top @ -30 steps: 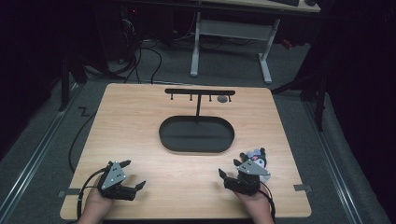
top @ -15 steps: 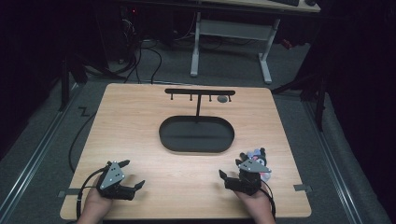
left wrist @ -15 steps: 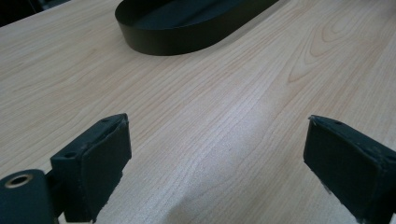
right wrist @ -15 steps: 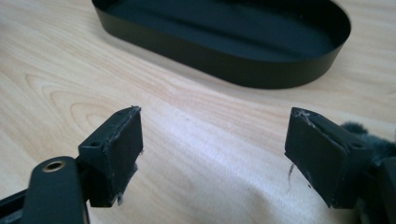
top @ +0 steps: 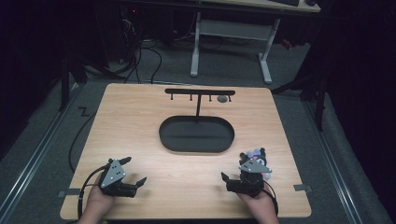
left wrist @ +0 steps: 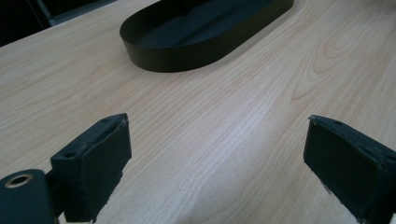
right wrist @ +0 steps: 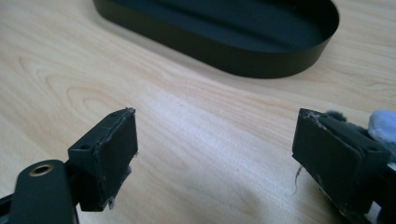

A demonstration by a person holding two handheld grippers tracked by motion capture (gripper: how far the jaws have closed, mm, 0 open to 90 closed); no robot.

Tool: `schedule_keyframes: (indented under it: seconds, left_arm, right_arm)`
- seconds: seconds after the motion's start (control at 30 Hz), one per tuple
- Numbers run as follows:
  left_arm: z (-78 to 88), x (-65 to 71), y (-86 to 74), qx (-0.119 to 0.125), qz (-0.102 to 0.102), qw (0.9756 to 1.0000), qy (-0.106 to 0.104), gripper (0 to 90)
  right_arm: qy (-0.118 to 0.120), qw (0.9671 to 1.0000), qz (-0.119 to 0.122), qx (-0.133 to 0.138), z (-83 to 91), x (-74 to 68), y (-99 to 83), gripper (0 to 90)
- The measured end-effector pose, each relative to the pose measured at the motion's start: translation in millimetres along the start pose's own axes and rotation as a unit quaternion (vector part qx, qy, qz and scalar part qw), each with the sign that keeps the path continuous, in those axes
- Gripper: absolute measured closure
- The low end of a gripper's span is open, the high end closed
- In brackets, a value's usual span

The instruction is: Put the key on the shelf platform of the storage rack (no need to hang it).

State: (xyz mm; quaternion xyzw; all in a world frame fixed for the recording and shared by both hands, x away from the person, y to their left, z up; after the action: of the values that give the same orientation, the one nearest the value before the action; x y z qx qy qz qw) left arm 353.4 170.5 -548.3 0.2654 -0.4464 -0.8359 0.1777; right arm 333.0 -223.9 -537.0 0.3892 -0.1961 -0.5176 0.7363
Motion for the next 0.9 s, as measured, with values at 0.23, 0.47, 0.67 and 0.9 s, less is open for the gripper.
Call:
schedule_keyframes:
  seconds: [0.23,0.47,0.67,0.9]
  left_arm:
    - [0.1,0.6,1.5,0.005,0.000,1.0000,-0.003,8.1]
    - [-1.2,-0.6,0.6,-0.003,0.003,1.0000,0.006,7.8]
    - [4.5,-0.9,0.2,0.009,0.008,0.9999,0.007,5.8]
    - [4.9,-1.7,0.2,0.012,0.010,0.9999,0.005,5.7]
  right_arm:
    - [-0.008,0.9992,-0.006,-0.038,3.6,1.9,7.5,16.1]
    - [-0.007,0.9980,0.003,-0.062,-0.3,2.4,5.0,16.7]
    - [-0.010,0.9971,0.004,-0.075,-1.0,3.5,-0.7,16.7]
    - [-0.012,0.9966,-0.004,-0.082,-3.7,0.4,-2.7,16.8]
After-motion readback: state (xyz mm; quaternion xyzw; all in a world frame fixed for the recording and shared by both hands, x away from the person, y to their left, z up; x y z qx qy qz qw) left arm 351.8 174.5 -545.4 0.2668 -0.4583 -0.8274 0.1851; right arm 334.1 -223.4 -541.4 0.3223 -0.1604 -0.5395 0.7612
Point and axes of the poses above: each handheld gripper's, and its own axes: z roughly backward along the jaws, y roughly out of its top, x roughly to its right, the point moved 5 cm from there along -z, roughly forward along the jaws, and after that the axes turned 10 degrees about -z, right-handed, at the moved point
